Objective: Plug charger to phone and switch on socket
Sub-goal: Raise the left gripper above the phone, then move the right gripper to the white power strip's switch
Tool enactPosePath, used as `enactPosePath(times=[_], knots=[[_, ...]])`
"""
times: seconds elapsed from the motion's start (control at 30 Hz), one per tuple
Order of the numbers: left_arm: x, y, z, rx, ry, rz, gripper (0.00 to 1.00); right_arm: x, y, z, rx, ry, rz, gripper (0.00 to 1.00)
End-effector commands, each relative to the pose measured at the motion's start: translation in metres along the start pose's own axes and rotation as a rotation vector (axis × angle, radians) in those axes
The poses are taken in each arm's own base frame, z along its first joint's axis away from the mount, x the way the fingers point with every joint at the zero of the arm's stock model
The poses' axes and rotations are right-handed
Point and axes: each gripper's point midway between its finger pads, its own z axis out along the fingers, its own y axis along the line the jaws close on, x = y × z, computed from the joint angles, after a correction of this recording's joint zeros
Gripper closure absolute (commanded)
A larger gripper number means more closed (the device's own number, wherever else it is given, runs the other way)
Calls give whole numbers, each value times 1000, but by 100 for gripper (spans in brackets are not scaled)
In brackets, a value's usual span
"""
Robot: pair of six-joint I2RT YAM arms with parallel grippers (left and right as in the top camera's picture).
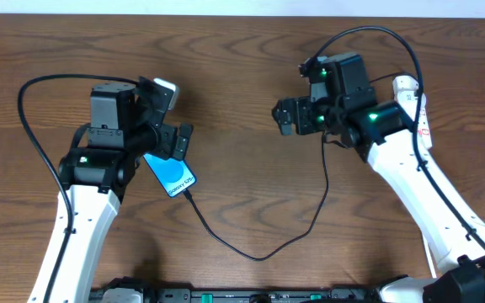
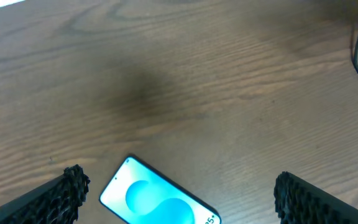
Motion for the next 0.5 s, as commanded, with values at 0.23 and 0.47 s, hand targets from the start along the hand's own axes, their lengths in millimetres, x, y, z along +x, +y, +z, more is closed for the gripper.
enactPosePath(times=[0.23, 0.47], knots=[[-9, 6, -6, -39, -18, 10, 2, -10, -14, -35, -88, 30, 44, 1], [-8, 6, -6, -38, -13, 9, 2, -32, -62, -92, -1, 1, 105, 1]])
